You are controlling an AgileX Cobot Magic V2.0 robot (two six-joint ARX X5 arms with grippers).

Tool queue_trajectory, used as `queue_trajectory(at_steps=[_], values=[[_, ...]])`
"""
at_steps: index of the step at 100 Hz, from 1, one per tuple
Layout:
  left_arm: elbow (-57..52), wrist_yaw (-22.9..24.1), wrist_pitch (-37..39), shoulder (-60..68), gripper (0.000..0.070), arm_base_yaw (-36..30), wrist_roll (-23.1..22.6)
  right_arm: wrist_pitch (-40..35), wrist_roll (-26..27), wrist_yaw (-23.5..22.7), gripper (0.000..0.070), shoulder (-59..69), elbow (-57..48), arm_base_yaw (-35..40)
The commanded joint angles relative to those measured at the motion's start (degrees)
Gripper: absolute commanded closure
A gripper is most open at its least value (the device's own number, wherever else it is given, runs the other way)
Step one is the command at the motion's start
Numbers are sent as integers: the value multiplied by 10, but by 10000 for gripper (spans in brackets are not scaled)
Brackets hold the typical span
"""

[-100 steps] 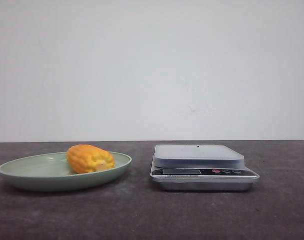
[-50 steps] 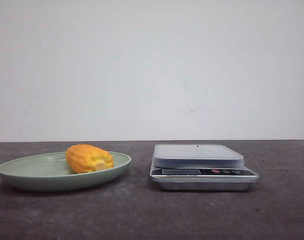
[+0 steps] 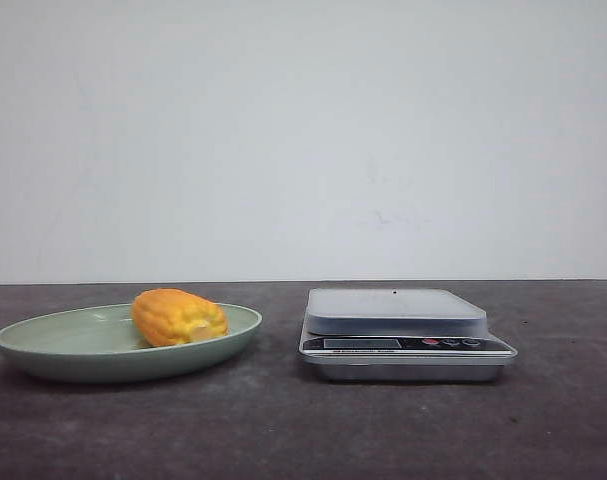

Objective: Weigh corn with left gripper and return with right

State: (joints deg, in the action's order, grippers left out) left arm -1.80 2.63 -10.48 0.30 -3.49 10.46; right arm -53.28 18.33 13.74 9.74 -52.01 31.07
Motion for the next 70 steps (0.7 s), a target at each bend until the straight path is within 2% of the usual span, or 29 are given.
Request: queue_trajectory(at_steps=[1,30,36,48,57,70], values=[[10,-1,-2,-1,694,1,-6,7,4,2,688,-2,-4,2],[10,-1,-2,-1,694,1,-6,7,4,2,688,-2,-4,2],[10,-1,-2,-1,694,1,-6,9,-38,13,688,-2,-5,2],[10,-1,-2,-1,694,1,-6,14,-80,35,688,-10,8,-24],[10,-1,-2,-1,694,1,-6,74,-121,20,688,-28,66,-87],[10,-1,-2,-1,694,1,-6,232,-143,-4,688,-77,202,-178]])
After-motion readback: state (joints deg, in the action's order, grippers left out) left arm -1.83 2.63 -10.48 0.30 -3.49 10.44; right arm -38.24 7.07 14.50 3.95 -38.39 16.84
